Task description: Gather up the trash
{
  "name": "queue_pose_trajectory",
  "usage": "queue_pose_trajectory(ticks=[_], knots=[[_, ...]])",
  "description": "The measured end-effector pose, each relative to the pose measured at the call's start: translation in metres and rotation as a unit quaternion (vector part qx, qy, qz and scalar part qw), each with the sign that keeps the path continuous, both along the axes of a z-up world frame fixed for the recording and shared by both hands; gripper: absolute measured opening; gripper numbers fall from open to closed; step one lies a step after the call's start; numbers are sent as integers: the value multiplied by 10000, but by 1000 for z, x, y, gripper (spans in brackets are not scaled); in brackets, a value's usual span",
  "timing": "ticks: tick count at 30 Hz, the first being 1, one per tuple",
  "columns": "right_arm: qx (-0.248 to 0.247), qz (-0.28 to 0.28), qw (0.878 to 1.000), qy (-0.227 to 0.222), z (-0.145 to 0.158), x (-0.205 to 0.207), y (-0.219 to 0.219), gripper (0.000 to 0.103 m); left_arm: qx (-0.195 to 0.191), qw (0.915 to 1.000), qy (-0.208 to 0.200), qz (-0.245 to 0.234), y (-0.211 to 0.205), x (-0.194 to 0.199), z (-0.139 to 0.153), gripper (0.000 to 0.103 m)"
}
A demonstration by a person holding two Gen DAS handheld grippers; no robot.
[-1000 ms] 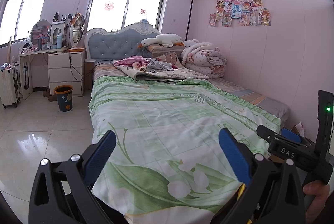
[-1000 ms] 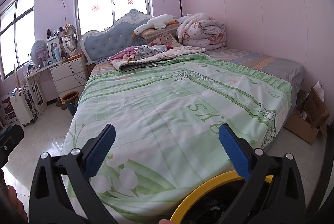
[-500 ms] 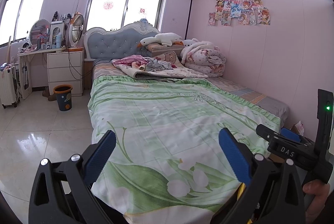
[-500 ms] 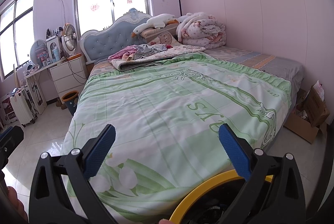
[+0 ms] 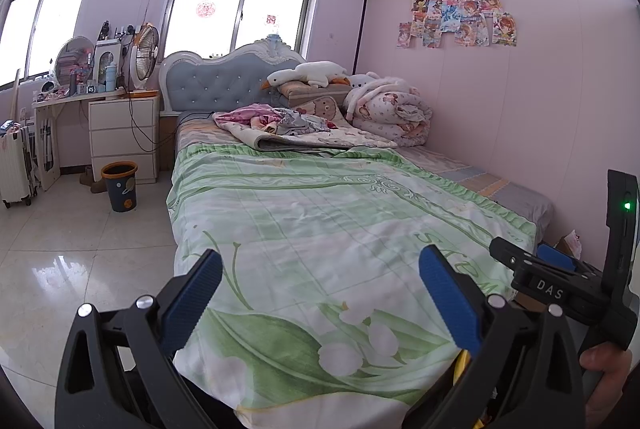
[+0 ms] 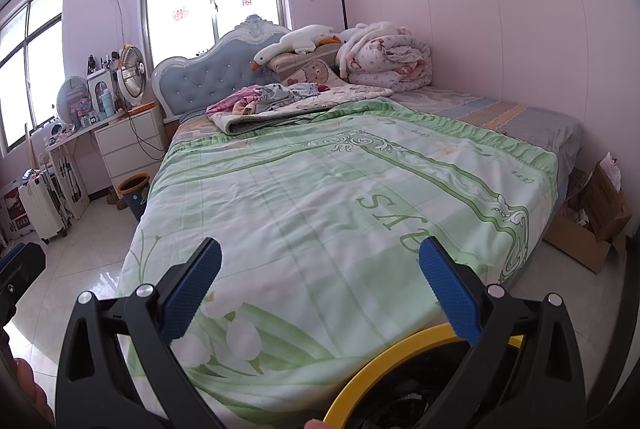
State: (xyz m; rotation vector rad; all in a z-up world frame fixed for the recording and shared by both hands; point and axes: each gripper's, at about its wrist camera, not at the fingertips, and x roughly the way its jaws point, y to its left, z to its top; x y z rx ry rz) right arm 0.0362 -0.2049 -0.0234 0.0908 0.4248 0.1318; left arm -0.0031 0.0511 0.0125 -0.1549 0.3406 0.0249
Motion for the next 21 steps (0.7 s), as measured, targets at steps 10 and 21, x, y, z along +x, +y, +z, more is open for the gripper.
queue_pose_trajectory(ticks=[10, 21], knots=[[3, -16, 10000, 19, -4, -1, -1, 95, -13, 10000, 19, -20, -1, 1, -1, 95], [5, -16, 10000, 26, -3, -1, -1, 95, -31, 10000, 60, -64, -2, 0, -2, 95]])
